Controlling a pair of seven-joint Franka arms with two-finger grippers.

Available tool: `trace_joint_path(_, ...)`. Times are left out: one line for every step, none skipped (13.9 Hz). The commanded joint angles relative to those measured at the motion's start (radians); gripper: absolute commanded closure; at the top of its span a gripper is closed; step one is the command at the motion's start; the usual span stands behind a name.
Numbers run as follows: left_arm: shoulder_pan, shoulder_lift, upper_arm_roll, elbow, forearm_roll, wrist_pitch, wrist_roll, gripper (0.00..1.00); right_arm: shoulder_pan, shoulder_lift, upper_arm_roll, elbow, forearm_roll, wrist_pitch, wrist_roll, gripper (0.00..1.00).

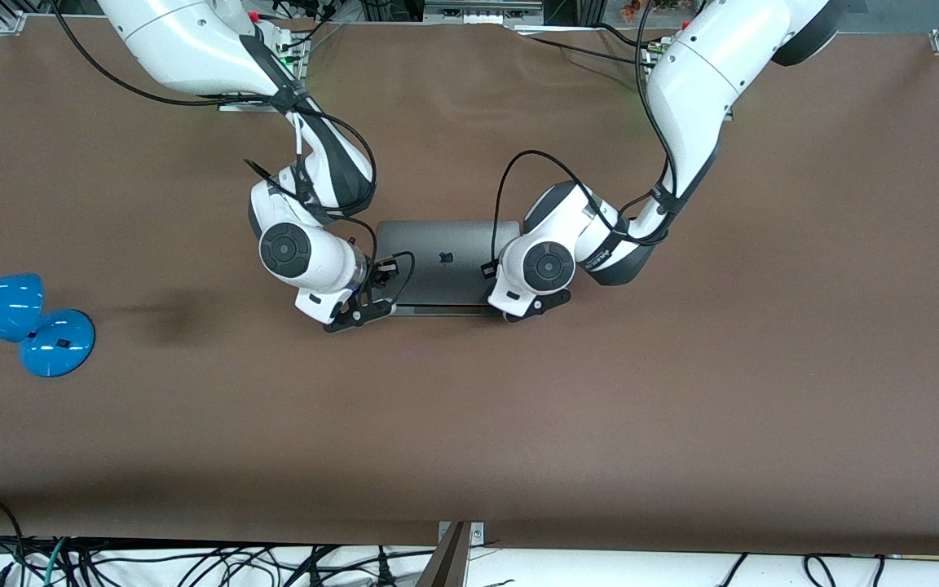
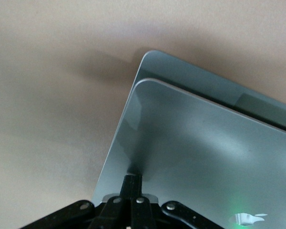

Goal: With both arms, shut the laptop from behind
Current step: 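Press the screen flat onto the keyboard with both grippers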

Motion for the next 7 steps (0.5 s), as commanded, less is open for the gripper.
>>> trace_joint_path(-0.019, 0.032, 0.013, 0.039, 0.034, 0.006, -0.008, 1.00, 0.000, 0.027, -0.006, 0.027, -0.011, 0.009, -0.051, 1.00)
trace_joint_path(-0.019, 0.035, 0.015, 0.047, 0.034, 0.006, -0.008, 1.00, 0.000, 0.027, -0.006, 0.027, -0.011, 0.009, -0.051, 1.00)
trace_joint_path(-0.019, 0.043, 0.015, 0.051, 0.034, 0.006, -0.008, 1.00, 0.002, 0.030, -0.008, 0.026, -0.012, 0.014, -0.053, 1.00)
trace_joint_path(-0.019, 0.046, 0.015, 0.053, 0.034, 0.006, -0.007, 1.00, 0.000, 0.039, -0.013, 0.027, -0.012, 0.025, -0.056, 1.00)
trace_joint_path(-0.019, 0.046, 0.018, 0.053, 0.036, 0.006, -0.007, 1.00, 0.002, 0.042, -0.017, 0.027, -0.012, 0.034, -0.069, 1.00)
trace_joint_path(-0.020, 0.049, 0.023, 0.053, 0.034, 0.006, -0.007, 1.00, 0.000, 0.051, -0.017, 0.027, -0.012, 0.043, -0.091, 1.00)
trace_joint_path(-0.028, 0.052, 0.029, 0.055, 0.036, 0.008, -0.007, 1.00, -0.001, 0.058, -0.017, 0.026, -0.012, 0.057, -0.112, 1.00)
